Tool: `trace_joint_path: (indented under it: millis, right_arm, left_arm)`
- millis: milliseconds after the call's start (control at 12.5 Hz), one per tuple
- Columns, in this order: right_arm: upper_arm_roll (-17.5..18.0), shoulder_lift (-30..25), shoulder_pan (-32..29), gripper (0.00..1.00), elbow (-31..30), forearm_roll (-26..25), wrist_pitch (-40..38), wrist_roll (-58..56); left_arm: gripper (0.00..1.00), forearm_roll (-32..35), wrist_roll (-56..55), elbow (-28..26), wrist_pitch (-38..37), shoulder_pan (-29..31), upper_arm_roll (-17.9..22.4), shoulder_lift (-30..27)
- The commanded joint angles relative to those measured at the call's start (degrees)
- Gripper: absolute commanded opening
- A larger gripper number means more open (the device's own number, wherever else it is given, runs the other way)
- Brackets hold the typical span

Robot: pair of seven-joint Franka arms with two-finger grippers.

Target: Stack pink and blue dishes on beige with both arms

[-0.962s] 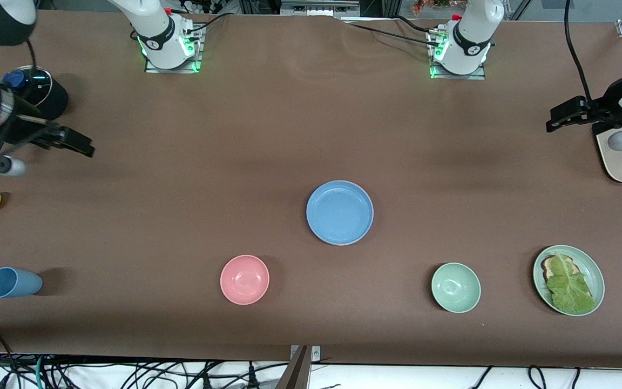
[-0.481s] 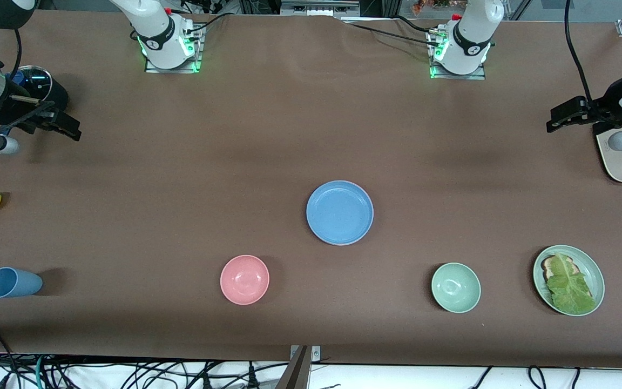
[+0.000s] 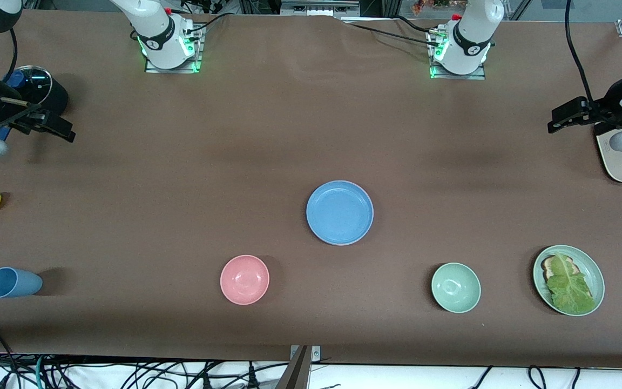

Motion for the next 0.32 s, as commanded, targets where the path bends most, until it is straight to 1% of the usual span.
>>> trace_joint_path:
  millis: [0,241]
  right_arm:
    - [0.9,-0.8,-1.3,1.00,-1.0,1.3,0.4,-1.0]
    - [0.9,-0.9,-1.3,1.00,-1.2,2.2,0.8,-1.0]
  left_arm:
    - [1.00,1.4,0.3,-0.2,0.5,0.1,-0.3,-0.6]
    - [1.00,1.4,0.3,-0.2,0.5,0.1,-0.3,-0.5]
